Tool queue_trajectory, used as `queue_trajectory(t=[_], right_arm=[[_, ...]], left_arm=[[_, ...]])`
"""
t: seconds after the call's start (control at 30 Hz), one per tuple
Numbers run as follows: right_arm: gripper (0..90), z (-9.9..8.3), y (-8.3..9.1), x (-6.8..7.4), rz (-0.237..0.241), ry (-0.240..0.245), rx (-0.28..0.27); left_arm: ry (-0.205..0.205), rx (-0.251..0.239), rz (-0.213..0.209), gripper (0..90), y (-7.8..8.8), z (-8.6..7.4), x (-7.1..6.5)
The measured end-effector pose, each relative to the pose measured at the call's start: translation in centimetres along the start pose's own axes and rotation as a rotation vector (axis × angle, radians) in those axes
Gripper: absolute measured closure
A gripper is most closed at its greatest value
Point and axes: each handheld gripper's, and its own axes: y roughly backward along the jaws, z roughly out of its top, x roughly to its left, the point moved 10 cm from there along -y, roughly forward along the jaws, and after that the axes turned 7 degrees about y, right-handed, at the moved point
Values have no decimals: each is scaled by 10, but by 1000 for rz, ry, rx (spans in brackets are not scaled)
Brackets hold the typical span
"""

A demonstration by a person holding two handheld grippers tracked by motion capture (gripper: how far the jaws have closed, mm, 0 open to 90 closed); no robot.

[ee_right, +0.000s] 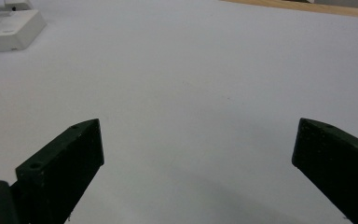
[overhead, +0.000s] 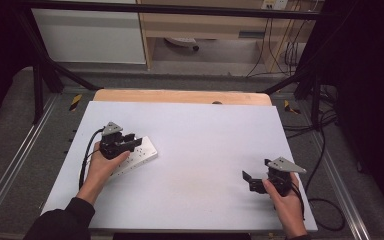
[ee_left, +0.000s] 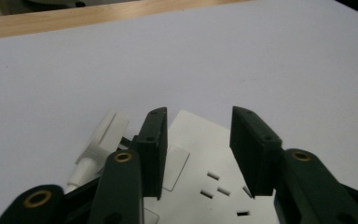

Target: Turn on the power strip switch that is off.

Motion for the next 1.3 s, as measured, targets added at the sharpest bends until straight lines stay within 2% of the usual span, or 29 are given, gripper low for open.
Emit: queue_trajectory(t=[0.23,0.53,0.7,0.83,0.93,1.1,1.3], right_arm=[[25,0,0,0,1,0,1],[25,0,0,0,2,0,0],[24,0,-1,1,4,-1,3],[24,0,-1,0,3,2,2],[24,0,-1,0,3,-1,3],[24,-1,-2,0,-2,1,5],[23,0,-3,1,6,4,6]], left_arm=[[22,-26,-32,449,1,5,-6],[10,-82,-79,304,4,13,-18],[-18,-96,-70,200,4,15,-23],[-12,-130,-81,127,6,20,-25],[-5,-155,-66,114,10,24,-25],[15,-197,-72,99,16,31,-25],[44,-213,-75,80,21,34,-23]])
